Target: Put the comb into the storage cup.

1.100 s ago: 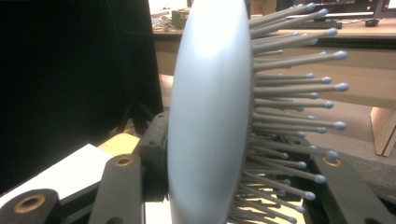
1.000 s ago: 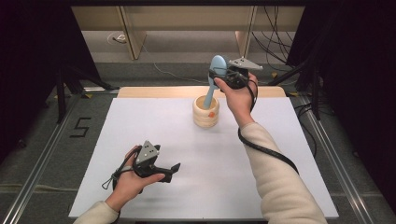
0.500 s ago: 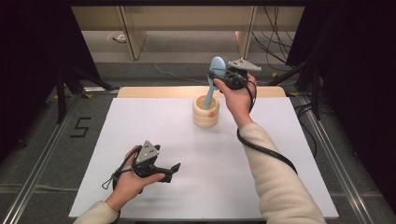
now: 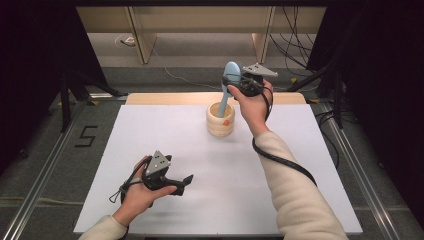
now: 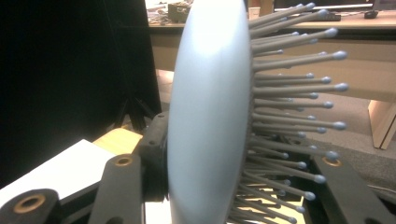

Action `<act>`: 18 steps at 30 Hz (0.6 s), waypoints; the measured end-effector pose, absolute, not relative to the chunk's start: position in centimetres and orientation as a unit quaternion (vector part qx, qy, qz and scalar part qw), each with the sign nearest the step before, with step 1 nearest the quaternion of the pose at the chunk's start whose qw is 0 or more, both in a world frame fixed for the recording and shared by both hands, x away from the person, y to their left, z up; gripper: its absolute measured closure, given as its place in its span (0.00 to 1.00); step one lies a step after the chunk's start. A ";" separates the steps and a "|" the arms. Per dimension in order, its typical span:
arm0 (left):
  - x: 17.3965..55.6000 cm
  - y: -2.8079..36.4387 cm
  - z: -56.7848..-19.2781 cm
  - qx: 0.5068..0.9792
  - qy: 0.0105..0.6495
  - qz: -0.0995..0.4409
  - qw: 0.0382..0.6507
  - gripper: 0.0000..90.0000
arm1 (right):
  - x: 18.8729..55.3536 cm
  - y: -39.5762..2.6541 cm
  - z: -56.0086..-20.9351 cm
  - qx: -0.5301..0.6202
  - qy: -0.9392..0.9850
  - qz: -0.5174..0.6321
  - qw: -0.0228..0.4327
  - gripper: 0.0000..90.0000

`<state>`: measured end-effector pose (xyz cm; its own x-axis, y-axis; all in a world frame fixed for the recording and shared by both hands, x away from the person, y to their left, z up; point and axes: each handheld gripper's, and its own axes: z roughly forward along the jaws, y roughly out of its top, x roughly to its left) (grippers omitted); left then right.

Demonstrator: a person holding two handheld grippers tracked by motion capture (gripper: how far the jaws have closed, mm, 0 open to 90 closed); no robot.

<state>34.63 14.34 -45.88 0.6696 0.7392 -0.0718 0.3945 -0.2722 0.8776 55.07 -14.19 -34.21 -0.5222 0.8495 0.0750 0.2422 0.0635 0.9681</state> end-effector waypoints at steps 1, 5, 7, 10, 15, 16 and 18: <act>34.6 14.3 -45.9 0.777 0.365 0.179 0.481 0.00 | 55.1 -14.2 -34.2 0.404 0.676 0.552 0.275 0.56; 34.6 14.3 -45.9 0.777 0.365 0.179 0.481 0.00 | 55.2 -14.1 -34.4 0.406 0.677 0.550 0.274 0.56; 34.6 14.3 -45.9 0.776 0.365 0.180 0.481 0.00 | 55.3 -14.0 -34.5 0.406 0.677 0.549 0.273 0.56; 34.6 14.3 -45.9 0.778 0.364 0.179 0.481 0.00 | 55.4 -13.9 -34.6 0.407 0.678 0.549 0.273 0.56; 34.6 14.3 -45.9 0.777 0.364 0.179 0.480 0.00 | 55.5 -13.8 -34.7 0.407 0.678 0.548 0.272 0.56; 34.6 14.3 -45.9 0.777 0.365 0.179 0.480 0.00 | 55.5 -13.8 -34.8 0.406 0.678 0.548 0.273 0.56; 34.6 14.3 -45.9 0.778 0.364 0.179 0.480 0.00 | 55.5 -13.8 -34.9 0.407 0.678 0.548 0.272 0.56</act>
<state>34.62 14.33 -45.88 0.6707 0.7383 -0.0720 0.3947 -0.2730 0.8773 55.50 -13.77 -34.86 -0.5210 0.8501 0.0767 0.2531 0.0681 0.9650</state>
